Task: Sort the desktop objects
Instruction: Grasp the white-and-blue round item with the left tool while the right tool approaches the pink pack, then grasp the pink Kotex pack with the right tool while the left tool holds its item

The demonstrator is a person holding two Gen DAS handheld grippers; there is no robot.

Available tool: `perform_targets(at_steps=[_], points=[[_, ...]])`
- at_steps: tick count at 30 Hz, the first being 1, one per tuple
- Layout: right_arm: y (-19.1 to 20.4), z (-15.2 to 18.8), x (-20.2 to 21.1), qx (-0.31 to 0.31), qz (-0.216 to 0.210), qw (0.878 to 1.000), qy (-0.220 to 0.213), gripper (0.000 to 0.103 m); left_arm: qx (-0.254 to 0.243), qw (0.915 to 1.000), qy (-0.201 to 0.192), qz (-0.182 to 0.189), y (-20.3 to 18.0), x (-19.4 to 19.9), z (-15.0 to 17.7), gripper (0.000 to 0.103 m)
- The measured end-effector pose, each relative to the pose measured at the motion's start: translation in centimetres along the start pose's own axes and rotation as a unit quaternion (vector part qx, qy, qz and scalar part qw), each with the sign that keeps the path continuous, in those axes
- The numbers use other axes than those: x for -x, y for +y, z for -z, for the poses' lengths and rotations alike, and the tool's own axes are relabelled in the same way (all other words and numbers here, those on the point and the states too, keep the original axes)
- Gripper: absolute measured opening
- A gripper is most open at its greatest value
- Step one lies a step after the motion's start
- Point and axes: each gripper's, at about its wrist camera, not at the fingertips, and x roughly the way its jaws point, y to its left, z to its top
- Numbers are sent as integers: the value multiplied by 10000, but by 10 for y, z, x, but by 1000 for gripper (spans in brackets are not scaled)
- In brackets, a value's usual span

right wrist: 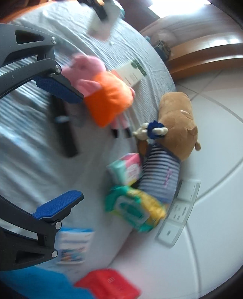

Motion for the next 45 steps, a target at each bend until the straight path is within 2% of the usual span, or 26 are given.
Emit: perform_targets(at_steps=[3, 8, 12, 17, 20, 22, 23, 24, 30, 33, 37, 45], points=[[0, -30, -50, 349, 26, 9994, -73, 95, 233, 9997, -18, -83, 9, 5, 11, 25], [1, -60, -121, 946, 317, 9949, 139, 95, 539, 9983, -63, -191, 17, 12, 28, 25], [-6, -77, -158, 1263, 578, 9897, 349, 95, 596, 9978, -31, -271, 14, 18, 37, 25], [-28, -82, -200, 1345, 751, 9849, 788, 95, 599, 9975, 29, -375, 8, 26, 47, 25], [-26, -77, -208, 1583, 768, 9807, 851, 101, 600, 9972, 65, -438, 5, 31, 53, 25], [-25, -74, -211, 1724, 851, 9773, 896, 98, 601, 9970, 88, -479, 2, 34, 57, 25], [-28, -76, -210, 1619, 849, 9792, 875, 93, 589, 9971, 78, -480, 1, 36, 56, 25], [-32, -78, -208, 1512, 846, 9812, 853, 82, 578, 9971, 68, -481, -1, 38, 55, 25], [-40, -77, -194, 1412, 900, 9825, 816, 62, 509, 9975, 7, -489, -12, 48, 48, 25], [-45, -76, -175, 1182, 812, 9877, 629, 60, 461, 9977, -40, -489, -18, 56, 45, 25], [-42, -76, -140, 832, 374, 9950, 400, 60, 441, 9979, -86, -459, -25, 67, 41, 25], [1, -55, -25, 704, -224, 9972, -96, 60, 171, 9992, -210, -301, -45, 105, 28, 25]])
